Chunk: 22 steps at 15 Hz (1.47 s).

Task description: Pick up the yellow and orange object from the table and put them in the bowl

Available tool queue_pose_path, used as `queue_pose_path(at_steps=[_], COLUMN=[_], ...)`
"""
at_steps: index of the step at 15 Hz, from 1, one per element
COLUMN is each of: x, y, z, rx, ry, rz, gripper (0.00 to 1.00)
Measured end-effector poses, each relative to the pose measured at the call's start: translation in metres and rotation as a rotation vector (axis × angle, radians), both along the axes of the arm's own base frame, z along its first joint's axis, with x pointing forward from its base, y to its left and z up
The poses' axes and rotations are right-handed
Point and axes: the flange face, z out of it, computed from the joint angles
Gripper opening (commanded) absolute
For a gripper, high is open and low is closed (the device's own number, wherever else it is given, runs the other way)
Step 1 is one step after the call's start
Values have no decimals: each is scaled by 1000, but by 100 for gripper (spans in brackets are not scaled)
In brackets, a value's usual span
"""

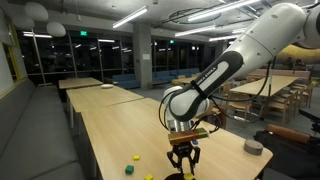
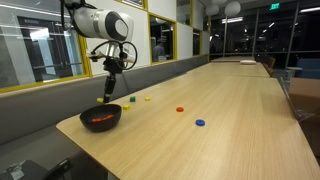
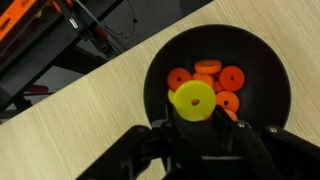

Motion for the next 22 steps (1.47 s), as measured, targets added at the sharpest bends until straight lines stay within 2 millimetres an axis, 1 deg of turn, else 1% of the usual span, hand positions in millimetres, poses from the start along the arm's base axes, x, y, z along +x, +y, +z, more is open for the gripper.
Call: queue_pose_path(at_steps=[1,2,5,6,7,12,14,15,16,18,20,22], x=[-3,-5,-9,-9,-10,-11,-11,-9,-8,-8,-13,-21], y=[2,3,6,7,7,6,1,-4,-10,-29,-53,-81], z=[-2,-4,-7,-7,-8,-8,-1,8,19,49,84,118], rx=[1,1,0,0,0,-16,-52,-69,-86,-110,-116,-101], ry=[7,12,21,24,28,37,21,3,-23,-88,-159,-226], rz=[6,10,18,20,21,42,84,109,131,167,199,229], gripper=[65,66,87,95,99,100,100,100,100,100,100,100])
